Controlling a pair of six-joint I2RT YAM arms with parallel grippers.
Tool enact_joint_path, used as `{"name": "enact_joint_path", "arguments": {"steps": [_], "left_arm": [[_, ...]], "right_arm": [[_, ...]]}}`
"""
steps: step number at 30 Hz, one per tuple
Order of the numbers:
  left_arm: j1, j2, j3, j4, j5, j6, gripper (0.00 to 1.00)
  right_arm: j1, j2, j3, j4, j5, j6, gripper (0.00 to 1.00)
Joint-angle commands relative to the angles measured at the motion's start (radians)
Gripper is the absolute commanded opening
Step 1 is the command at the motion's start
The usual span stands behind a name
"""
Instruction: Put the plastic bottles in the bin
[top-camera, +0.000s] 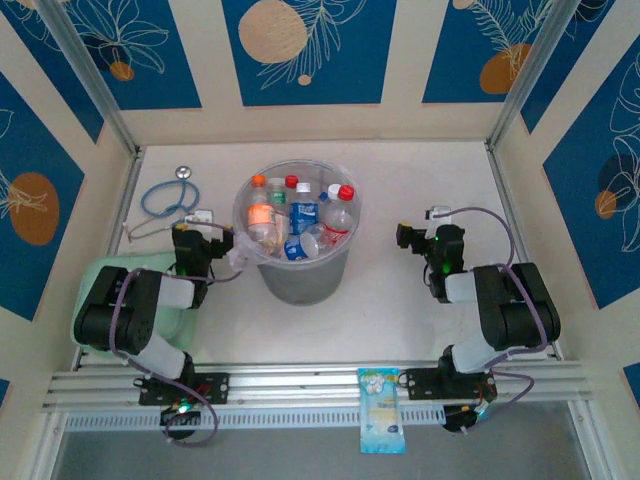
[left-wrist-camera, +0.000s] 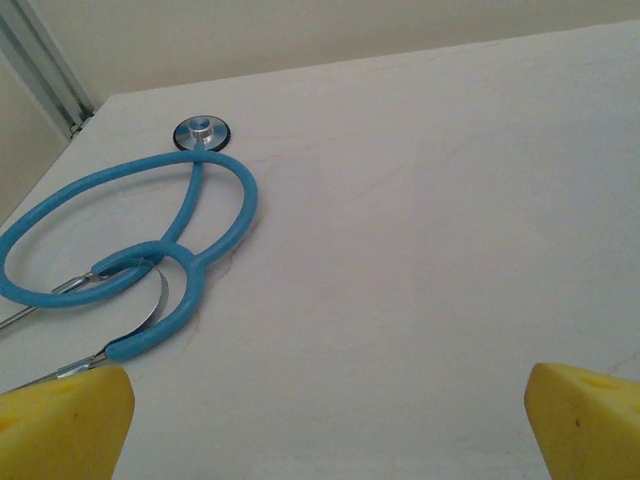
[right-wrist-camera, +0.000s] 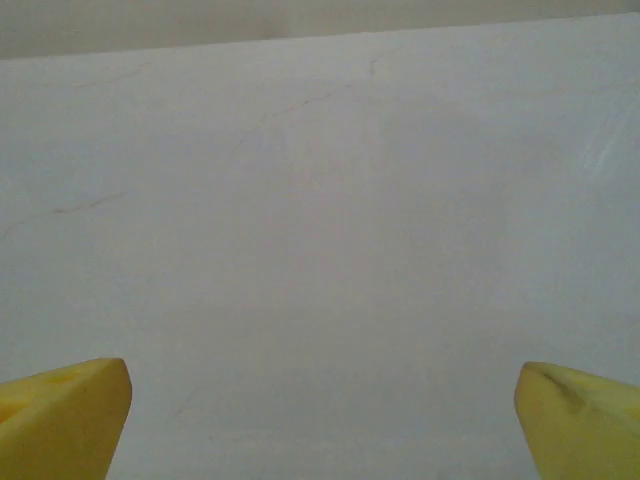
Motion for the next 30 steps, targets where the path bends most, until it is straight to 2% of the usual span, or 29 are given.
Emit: {"name": "enact_joint_path", "arguments": {"steps": [1, 30], "left_arm": [[0.014, 0.01, -0.015, 0.044, 0.01, -0.004, 1.0], [0.014, 0.011, -0.015, 0.046, 0.006, -0.004, 1.0]], "right_arm": [[-0.012, -0.011, 0.02, -0.01, 0.019, 0.022, 0.99], [-0.015, -0.011, 0.021, -0.015, 0.013, 0.022, 0.99]]}}
